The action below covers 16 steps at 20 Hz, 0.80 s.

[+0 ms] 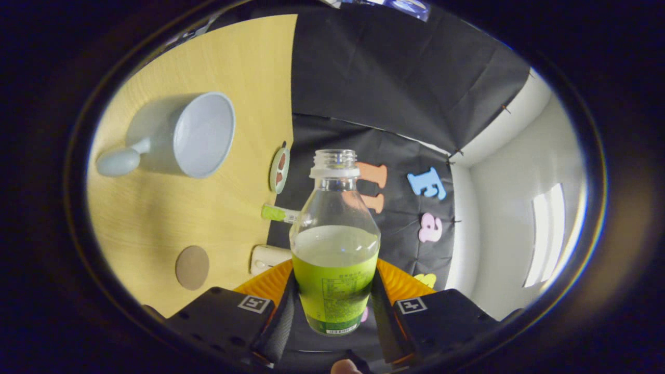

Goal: Take the bottle from table, then pour the juice into the cup, finally place the bottle on the coaster

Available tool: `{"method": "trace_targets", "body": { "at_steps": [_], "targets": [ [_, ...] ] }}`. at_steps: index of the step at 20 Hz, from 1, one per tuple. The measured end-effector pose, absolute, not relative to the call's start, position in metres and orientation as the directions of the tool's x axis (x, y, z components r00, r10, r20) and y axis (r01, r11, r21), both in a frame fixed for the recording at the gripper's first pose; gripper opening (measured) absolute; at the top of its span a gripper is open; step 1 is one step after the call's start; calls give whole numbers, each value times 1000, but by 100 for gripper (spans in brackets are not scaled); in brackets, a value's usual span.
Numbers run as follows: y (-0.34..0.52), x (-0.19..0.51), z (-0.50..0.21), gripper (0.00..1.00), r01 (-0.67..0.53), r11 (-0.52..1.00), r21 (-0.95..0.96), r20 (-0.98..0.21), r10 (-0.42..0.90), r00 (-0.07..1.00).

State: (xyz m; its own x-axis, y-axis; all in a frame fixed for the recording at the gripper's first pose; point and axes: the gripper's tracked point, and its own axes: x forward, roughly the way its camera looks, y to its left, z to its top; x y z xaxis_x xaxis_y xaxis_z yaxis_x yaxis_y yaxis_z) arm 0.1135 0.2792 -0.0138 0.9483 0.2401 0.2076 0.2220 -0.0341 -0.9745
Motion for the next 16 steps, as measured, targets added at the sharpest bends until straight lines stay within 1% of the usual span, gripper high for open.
{"method": "trace_targets", "body": {
  "at_steps": [4,7,9,13,16],
  "targets": [
    [267,112,-28,74,115,171,-978,147,186,971],
    [257,103,-19,74,108,315,-943,169,174,970],
    [249,97,-15,74,95,423,-901,179,166,970],
    [244,92,-1,74,28,615,-788,172,176,969],
    [241,89,6,75,-49,734,-677,132,187,973]
  ]
}}
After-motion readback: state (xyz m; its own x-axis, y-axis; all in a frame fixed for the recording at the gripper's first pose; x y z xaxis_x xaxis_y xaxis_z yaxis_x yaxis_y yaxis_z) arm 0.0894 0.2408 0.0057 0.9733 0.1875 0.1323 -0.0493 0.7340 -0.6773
